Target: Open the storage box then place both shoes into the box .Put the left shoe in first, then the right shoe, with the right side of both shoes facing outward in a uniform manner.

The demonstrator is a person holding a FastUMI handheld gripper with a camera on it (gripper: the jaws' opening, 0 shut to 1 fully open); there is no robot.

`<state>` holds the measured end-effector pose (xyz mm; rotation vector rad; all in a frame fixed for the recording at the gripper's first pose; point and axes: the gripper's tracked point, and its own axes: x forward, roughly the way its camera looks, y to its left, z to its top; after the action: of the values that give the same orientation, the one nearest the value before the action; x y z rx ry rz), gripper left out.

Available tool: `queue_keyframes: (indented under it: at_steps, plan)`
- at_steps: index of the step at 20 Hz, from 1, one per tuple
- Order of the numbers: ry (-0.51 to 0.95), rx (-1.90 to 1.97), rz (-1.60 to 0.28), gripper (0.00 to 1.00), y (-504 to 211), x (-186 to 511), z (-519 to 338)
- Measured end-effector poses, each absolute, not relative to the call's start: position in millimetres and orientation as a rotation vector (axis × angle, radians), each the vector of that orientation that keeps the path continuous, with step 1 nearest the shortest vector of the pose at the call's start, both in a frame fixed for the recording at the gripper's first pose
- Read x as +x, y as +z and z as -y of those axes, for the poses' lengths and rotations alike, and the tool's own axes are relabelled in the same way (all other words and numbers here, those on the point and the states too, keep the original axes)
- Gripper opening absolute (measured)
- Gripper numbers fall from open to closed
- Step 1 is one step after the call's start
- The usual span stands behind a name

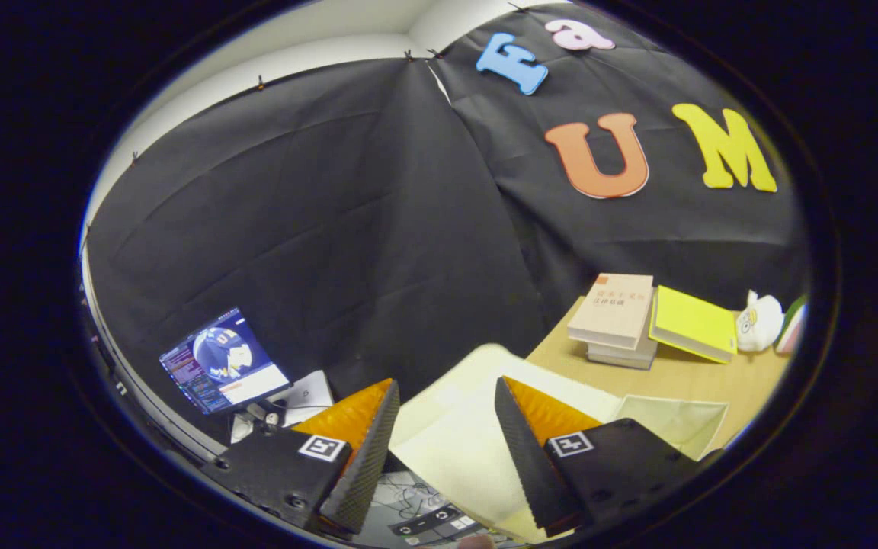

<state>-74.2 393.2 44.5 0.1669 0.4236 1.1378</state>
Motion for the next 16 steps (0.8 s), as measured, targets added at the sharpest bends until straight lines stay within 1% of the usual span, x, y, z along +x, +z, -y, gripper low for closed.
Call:
queue_keyframes:
  at_steps: [2, 4, 11, 16]
  plan:
    - [1.100, 0.157, -0.387, 0.95, 49, -69, -383]
    - [1.052, 0.149, -0.359, 0.99, 51, -64, -370]
    - [0.830, 0.136, -0.265, 1.00, 58, -34, -299]
    - [0.651, 0.136, -0.237, 1.00, 52, -12, -225]
